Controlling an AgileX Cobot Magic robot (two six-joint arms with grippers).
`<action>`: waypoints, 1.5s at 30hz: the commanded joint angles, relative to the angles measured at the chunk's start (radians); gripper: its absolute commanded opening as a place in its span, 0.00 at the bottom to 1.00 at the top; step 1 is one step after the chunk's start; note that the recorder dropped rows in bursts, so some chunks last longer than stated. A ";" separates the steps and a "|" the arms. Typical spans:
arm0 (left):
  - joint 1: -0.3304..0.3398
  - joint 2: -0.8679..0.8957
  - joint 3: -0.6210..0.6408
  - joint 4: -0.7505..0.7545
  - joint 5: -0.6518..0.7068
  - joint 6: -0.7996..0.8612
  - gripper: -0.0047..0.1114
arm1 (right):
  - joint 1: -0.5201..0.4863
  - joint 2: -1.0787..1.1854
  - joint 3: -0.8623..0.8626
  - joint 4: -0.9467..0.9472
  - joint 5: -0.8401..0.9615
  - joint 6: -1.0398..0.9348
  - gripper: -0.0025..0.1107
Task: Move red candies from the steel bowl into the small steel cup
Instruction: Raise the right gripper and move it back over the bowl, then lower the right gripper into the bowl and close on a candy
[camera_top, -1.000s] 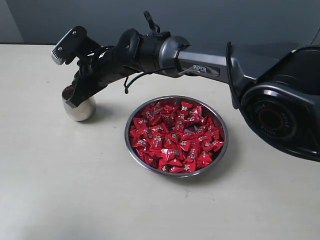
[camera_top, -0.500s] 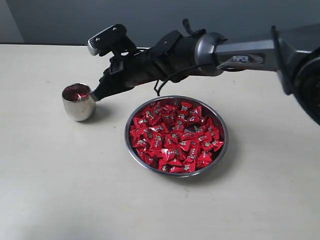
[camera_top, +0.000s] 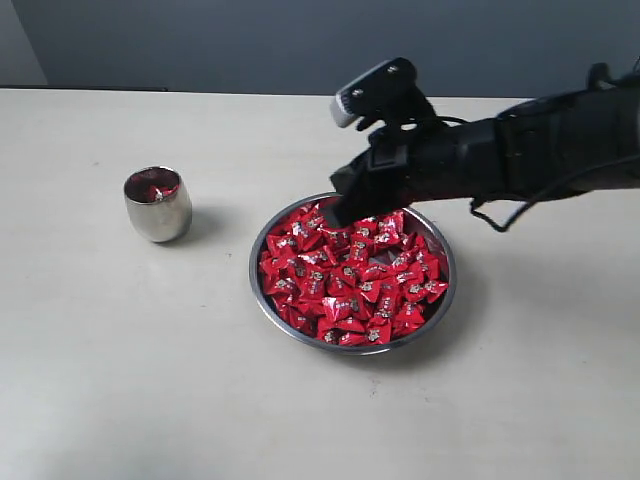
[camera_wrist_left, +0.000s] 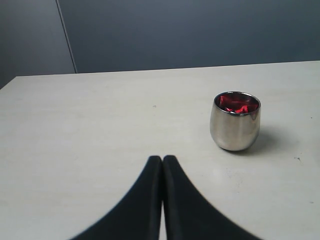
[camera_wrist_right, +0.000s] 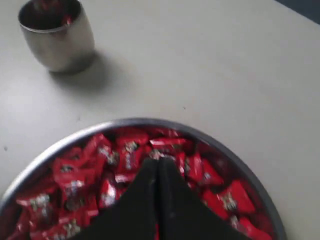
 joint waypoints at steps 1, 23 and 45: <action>0.001 -0.004 0.004 -0.002 -0.002 -0.002 0.04 | -0.056 -0.079 0.119 0.015 0.025 -0.046 0.01; 0.001 -0.004 0.004 -0.002 -0.002 -0.002 0.04 | -0.060 0.020 0.180 0.015 -0.047 -0.031 0.01; 0.001 -0.004 0.004 -0.002 -0.002 -0.002 0.04 | -0.060 0.020 0.180 0.015 0.165 -0.014 0.03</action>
